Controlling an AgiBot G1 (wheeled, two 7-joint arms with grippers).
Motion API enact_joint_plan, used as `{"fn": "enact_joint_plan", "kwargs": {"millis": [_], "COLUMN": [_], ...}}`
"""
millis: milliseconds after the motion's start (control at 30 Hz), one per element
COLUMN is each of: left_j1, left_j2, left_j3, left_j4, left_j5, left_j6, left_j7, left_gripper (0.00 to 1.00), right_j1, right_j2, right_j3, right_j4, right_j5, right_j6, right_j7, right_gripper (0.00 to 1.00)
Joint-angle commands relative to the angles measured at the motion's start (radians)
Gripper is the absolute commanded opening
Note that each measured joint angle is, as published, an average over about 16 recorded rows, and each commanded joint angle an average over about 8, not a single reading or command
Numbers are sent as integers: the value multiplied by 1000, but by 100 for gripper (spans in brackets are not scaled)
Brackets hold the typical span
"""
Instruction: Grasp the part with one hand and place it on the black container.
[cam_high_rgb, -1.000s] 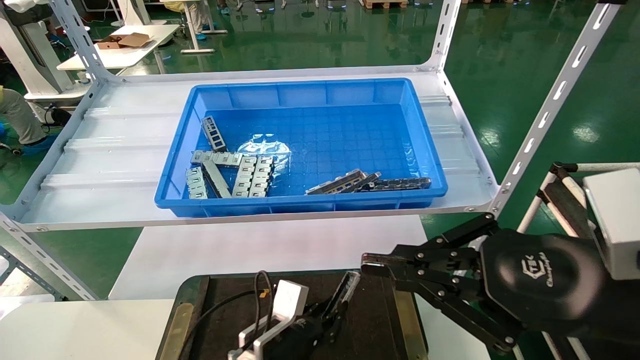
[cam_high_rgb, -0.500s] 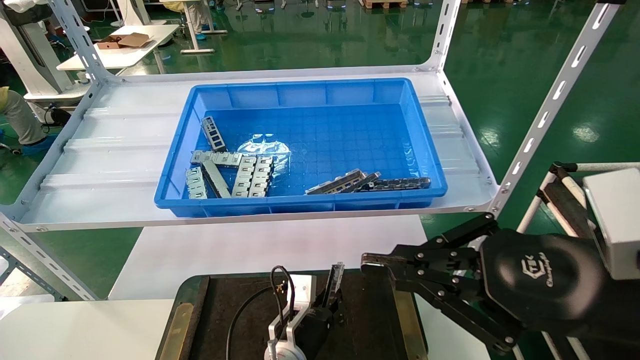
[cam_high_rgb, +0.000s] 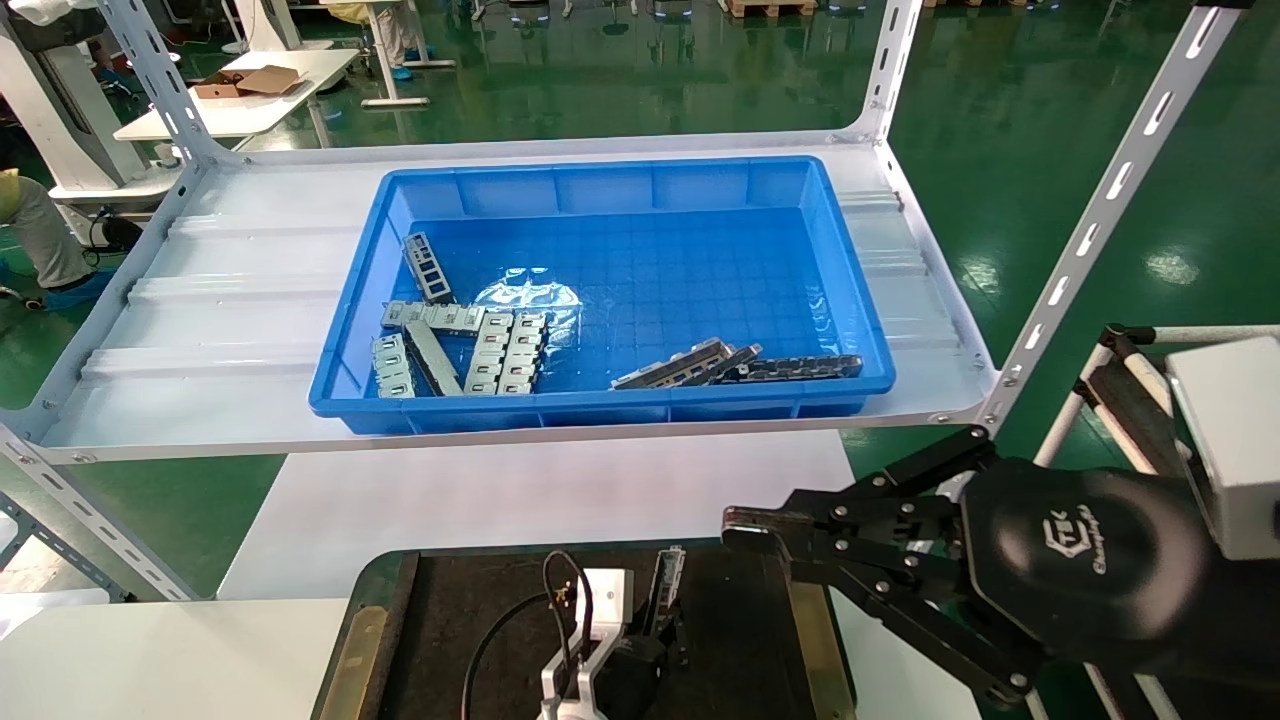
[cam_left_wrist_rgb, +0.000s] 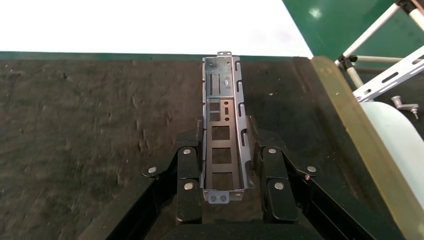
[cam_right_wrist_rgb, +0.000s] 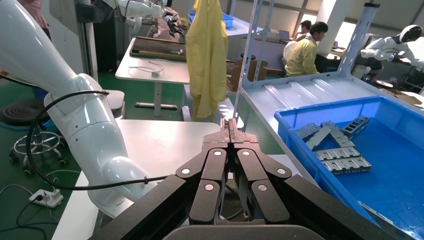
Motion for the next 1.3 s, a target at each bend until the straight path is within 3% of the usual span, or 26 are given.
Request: {"fn": "enact_joint_plan", "kwargs": {"millis": [33,433,500,700,767,1300], "left_j1": [0,-8,-9,-14,-17,-39], "left_j2": [1,7,7,8,8,7], "left_j3": [9,52,59,82,89,133], "left_j4": [2,2,0,-5,-6,-20], "left_j5": [-5,-30,-33,-39,-39,-23], "left_j6": [-7,-55,-63,-75,-77,-94], "left_j7": [-5,-55,-65,-91,-99,-146], "left_gripper": [0,3,17,89,100,100], "right_j1": [0,0,0,0,0,0], "right_j2": [0,0,0,0,0,1], "right_j3": [0,0,-1,-1,-1,-1], "right_j4": [0,0,0,0,0,0], "right_j5": [0,0,0,0,1,1], "right_j6": [0,0,0,0,0,1], "right_j7": [0,0,0,0,0,-1], "right_gripper": [0,2,17,90,100,100]}}
